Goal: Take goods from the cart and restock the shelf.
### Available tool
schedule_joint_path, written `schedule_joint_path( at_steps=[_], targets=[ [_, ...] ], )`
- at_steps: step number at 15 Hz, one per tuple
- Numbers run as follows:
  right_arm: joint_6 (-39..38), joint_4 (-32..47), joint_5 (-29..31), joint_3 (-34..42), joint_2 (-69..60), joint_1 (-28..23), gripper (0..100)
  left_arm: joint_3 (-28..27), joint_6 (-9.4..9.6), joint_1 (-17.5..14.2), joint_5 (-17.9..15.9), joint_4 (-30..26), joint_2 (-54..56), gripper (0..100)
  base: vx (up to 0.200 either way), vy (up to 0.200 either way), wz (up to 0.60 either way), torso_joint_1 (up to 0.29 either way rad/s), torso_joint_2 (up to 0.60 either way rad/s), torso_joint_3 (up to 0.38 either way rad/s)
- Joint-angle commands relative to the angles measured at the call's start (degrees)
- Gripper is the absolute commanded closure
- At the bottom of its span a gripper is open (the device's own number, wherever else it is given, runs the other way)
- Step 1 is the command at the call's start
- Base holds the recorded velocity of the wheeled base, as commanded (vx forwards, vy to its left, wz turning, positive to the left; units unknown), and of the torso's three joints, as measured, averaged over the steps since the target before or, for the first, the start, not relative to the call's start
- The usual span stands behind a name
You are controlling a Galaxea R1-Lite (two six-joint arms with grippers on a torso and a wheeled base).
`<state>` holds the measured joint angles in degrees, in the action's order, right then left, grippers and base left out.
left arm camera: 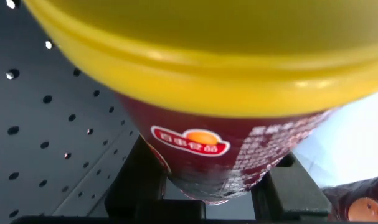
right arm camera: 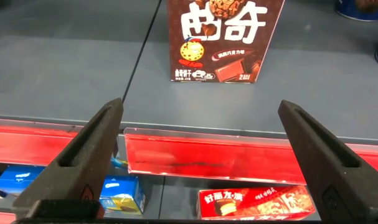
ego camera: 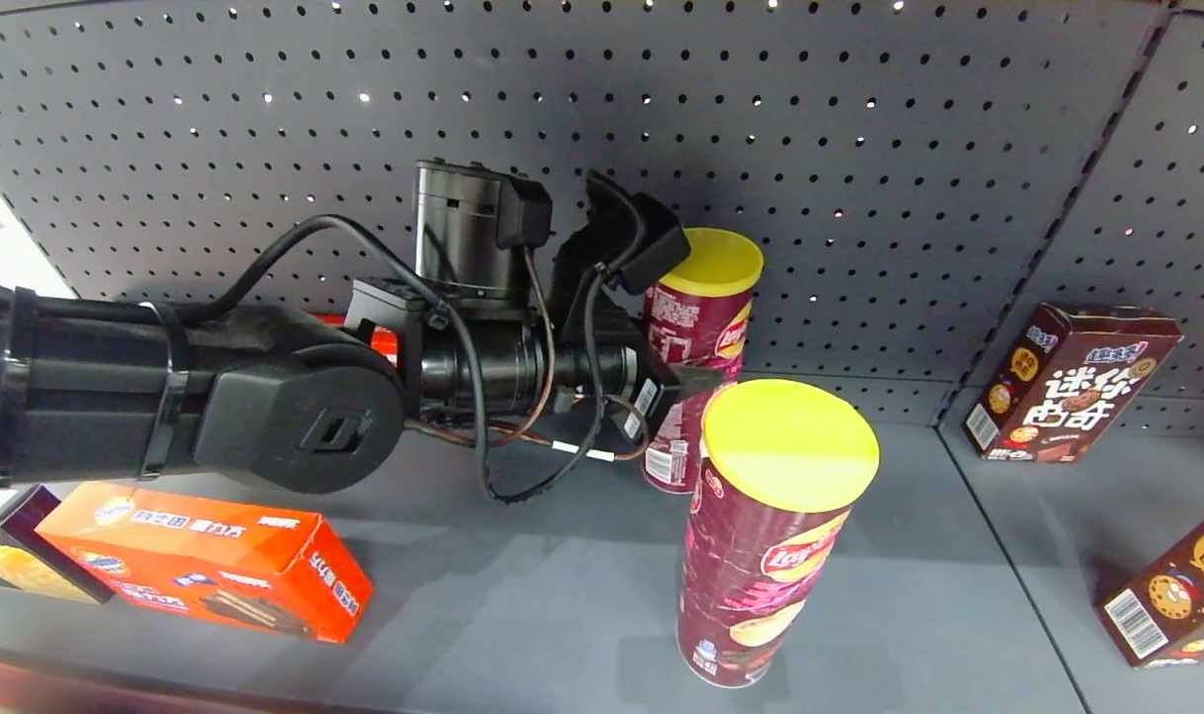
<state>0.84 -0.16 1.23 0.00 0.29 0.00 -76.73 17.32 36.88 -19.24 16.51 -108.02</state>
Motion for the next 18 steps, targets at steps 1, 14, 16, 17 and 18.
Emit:
schedule_joint_path(
  at_steps=[1, 14, 16, 17, 18],
  targets=[
    [-0.1, 0.0, 0.0, 0.0, 0.1, 0.0, 0, 0.9, -0.01, 0.0, 0.0, 0.5, 0.0, 100, 0.0, 0.0, 0.0, 0.0, 0.0, 0.0],
    [0.0, 0.0, 0.0, 0.0, 0.1, 0.0, 0, 3.6, -0.01, 0.7, 0.3, 5.1, -1.8, 0, 0.0, 0.0, 0.0, 0.0, 0.0, 0.0],
    [-0.1, 0.0, 0.0, 0.0, 0.1, 0.0, 0, 5.4, -0.1, 0.4, 0.3, 6.8, 0.8, 0, 0.0, 0.0, 0.0, 0.0, 0.0, 0.0],
    [0.0, 0.0, 0.0, 0.0, 0.1, 0.0, 0, 6.1, -0.1, 0.3, 0.4, 6.9, 1.9, 0, 0.0, 0.0, 0.0, 0.0, 0.0, 0.0],
    [0.0, 0.0, 0.0, 0.0, 0.1, 0.0, 0, 6.7, -0.1, 0.1, 0.4, 6.9, 2.8, 0, 0.0, 0.0, 0.0, 0.0, 0.0, 0.0]
  ],
)
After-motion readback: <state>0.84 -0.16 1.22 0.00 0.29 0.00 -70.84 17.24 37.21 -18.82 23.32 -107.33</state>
